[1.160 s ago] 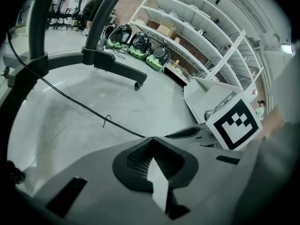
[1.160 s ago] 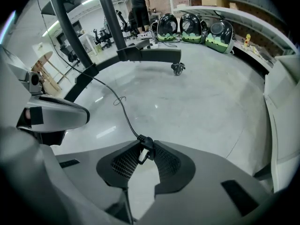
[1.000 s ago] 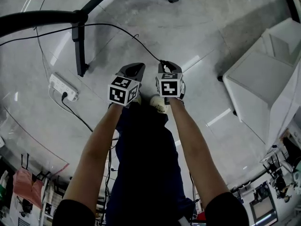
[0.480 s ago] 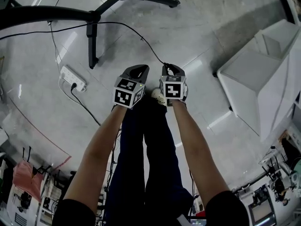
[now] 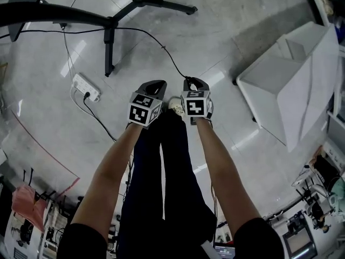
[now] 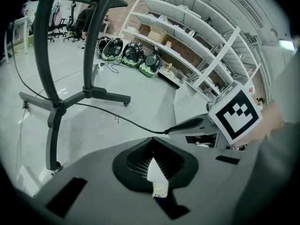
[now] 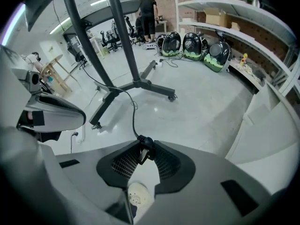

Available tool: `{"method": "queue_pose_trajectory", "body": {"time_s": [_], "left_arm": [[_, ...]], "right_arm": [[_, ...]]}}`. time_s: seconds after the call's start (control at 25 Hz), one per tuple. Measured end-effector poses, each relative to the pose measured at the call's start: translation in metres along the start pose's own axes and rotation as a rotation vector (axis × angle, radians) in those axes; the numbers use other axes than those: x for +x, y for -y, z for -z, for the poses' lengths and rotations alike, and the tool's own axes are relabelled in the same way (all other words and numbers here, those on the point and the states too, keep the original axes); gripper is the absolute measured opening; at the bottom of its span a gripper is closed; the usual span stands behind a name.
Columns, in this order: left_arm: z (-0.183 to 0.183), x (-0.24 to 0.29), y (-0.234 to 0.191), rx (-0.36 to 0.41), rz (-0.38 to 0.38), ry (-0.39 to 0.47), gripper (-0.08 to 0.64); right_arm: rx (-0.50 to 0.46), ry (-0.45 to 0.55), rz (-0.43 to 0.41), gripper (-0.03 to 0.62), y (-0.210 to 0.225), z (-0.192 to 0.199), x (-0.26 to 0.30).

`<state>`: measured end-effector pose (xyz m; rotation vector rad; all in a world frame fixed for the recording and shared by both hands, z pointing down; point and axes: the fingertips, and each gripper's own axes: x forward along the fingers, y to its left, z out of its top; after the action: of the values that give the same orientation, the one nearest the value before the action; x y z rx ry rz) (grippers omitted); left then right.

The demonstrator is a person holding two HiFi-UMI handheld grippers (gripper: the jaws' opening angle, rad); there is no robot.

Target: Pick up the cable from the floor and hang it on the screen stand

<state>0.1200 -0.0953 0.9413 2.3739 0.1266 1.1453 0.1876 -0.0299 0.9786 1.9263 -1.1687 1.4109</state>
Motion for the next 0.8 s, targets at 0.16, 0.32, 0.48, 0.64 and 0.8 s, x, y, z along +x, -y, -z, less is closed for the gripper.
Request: {"method": "queue_pose_trajectory", "body": {"time_s": [0.16, 0.32, 0.48, 0.64, 0.8], "left_arm": [[-0.022, -0.023, 0.018, 0.037, 0.019, 0.025, 0.006], [-0.040, -0.048, 0.027, 0.054, 0.018, 0.036, 0.006], [-0.056, -0.075, 0.038, 0.060, 0.008, 0.040, 0.006], [-0.068, -0.098, 0.051, 0.070, -0.005, 0.048, 0.006], [-0.078, -0.119, 0.066, 0.041, -0.018, 0.071, 0.006]], "right_arm": [[-0.015, 0.017, 0.010, 0.106, -0.004, -0.011, -0.031], [0.037, 0.040, 0.011, 0.106, -0.018, -0.023, -0.066], [0.077, 0.074, 0.004, 0.106, -0.029, -0.032, -0.098], [0.095, 0.108, -0.001, 0.106, -0.036, -0.050, -0.130], [0.088, 0.145, 0.022, 0.106, -0.033, -0.059, -0.158]]}}
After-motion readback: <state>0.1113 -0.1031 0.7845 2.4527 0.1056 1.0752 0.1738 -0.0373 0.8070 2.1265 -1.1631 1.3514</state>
